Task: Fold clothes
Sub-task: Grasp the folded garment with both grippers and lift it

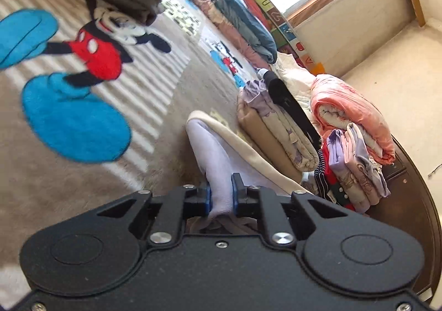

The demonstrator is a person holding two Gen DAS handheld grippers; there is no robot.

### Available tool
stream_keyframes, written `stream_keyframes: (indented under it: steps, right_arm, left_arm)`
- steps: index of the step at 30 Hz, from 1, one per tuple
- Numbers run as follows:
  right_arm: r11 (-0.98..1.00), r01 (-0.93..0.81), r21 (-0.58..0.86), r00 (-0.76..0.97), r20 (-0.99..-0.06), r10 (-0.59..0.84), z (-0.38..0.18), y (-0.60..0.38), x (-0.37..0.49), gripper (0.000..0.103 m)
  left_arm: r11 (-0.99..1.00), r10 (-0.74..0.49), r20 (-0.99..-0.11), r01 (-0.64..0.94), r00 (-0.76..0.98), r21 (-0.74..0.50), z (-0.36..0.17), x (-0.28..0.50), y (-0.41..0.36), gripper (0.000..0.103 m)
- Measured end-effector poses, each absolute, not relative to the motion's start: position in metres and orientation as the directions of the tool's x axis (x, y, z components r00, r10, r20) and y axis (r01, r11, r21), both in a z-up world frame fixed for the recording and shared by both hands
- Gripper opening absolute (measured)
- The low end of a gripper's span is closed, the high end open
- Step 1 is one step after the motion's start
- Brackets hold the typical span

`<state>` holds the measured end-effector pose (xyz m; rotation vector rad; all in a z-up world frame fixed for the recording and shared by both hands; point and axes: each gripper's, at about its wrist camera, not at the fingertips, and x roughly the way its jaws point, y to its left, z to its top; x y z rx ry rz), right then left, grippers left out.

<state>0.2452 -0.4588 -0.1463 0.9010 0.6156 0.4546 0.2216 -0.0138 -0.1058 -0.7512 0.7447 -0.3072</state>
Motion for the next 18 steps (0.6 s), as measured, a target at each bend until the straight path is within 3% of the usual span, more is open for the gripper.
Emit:
stream_keyframes:
  steps: [1,2,4,5,6,14,15,17,18]
  right_arm:
    - [0.551,-0.100,0.828,0.720,-0.322,0.615,-0.149,-0.457,0.242,0.039]
    - [0.567,-0.085,0.819,0.699,-0.356,0.620,-0.153,-0.454,0.241,0.041]
    - [0.602,-0.098,0.792,0.709,-0.369,0.601,-0.150,-0.452,0.236,0.044]
    - [0.611,-0.114,0.783,0.722,-0.357,0.592,-0.145,-0.451,0.234,0.056]
    - [0.624,-0.128,0.771,0.735,-0.348,0.582,-0.141,-0.452,0.231,0.067]
    - [0.658,-0.130,0.741,0.736,-0.373,0.565,-0.145,-0.443,0.236,0.074]
    - [0.666,-0.134,0.733,0.736,-0.376,0.563,-0.146,-0.440,0.237,0.075]
    - [0.682,-0.141,0.717,0.737,-0.384,0.556,-0.147,-0.435,0.239,0.074]
    - [0.686,-0.141,0.714,0.738,-0.386,0.553,-0.147,-0.434,0.240,0.072]
  left_arm:
    - [0.725,-0.492,-0.526,-0.008,0.693,-0.689,-0.109,0.217,-0.011,0.035]
    - [0.740,-0.479,-0.543,-0.015,0.690,-0.672,-0.114,0.215,-0.009,0.045]
    - [0.697,-0.494,-0.504,-0.024,0.709,-0.717,-0.119,0.216,0.004,0.051]
    - [0.685,-0.498,-0.491,-0.023,0.715,-0.728,-0.118,0.219,0.008,0.056]
    - [0.678,-0.503,-0.487,-0.023,0.714,-0.734,-0.118,0.225,0.009,0.057]
    - [0.672,-0.547,-0.494,0.002,0.676,-0.741,-0.124,0.261,-0.011,0.055]
    - [0.678,-0.543,-0.500,0.001,0.675,-0.735,-0.125,0.261,-0.015,0.052]
    - [0.692,-0.527,-0.518,-0.013,0.674,-0.721,-0.128,0.261,-0.021,0.029]
    - [0.692,-0.522,-0.525,-0.026,0.672,-0.721,-0.130,0.261,-0.022,0.022]
